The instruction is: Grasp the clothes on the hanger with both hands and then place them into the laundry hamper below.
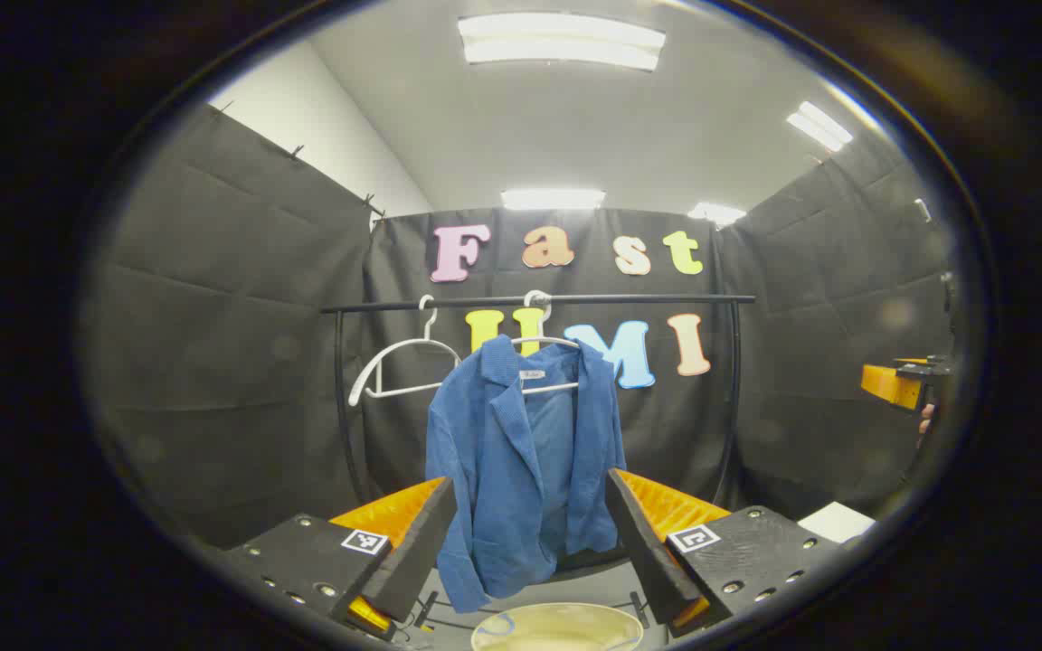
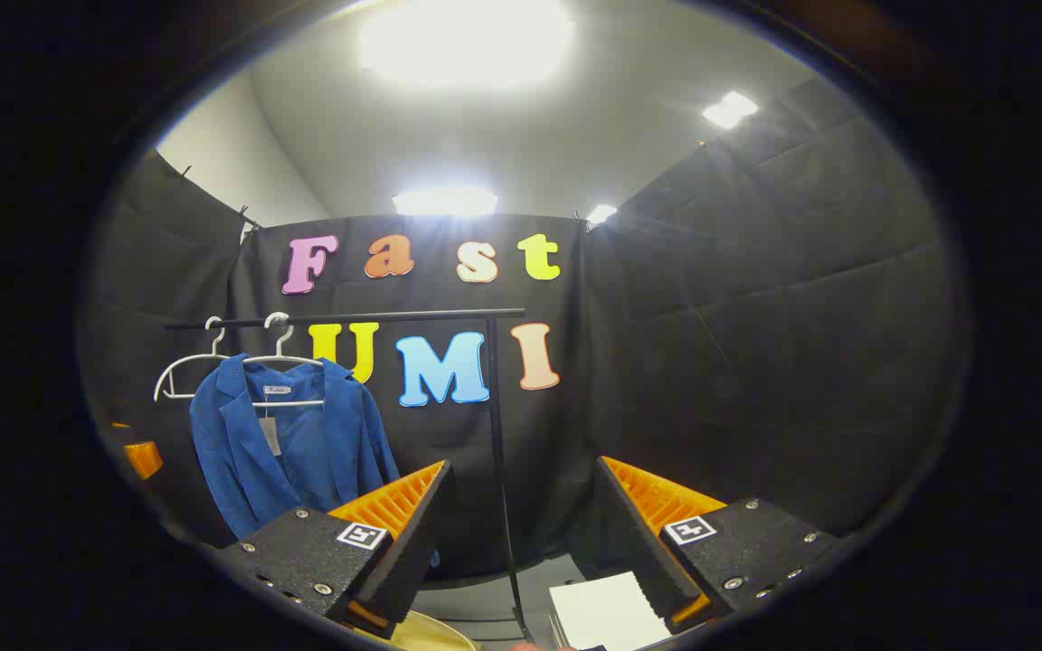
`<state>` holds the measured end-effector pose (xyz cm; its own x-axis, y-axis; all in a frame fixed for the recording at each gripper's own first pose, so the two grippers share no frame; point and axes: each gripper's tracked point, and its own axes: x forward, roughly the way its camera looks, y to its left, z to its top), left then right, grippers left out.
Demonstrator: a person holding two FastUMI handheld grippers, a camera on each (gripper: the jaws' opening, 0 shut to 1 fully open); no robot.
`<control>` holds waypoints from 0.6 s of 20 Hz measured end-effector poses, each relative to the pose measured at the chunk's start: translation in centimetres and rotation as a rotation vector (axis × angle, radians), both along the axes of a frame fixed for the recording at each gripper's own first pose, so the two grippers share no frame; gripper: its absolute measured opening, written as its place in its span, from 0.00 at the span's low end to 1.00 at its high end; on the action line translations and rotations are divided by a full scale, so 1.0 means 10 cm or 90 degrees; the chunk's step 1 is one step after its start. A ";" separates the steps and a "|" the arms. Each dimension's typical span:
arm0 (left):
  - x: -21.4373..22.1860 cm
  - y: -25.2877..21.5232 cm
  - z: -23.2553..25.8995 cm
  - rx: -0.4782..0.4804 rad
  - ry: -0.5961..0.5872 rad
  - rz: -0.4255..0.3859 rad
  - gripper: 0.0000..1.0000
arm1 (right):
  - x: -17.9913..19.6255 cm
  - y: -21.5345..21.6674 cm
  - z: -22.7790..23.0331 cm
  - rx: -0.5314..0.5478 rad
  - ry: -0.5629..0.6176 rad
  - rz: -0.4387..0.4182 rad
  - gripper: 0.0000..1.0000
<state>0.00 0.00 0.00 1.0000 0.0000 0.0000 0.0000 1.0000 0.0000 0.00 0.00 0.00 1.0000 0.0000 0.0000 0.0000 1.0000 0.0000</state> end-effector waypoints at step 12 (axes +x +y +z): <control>-0.03 -0.18 0.07 -0.017 -0.019 -0.041 1.00 | -0.11 0.19 -0.11 0.020 0.020 0.030 0.95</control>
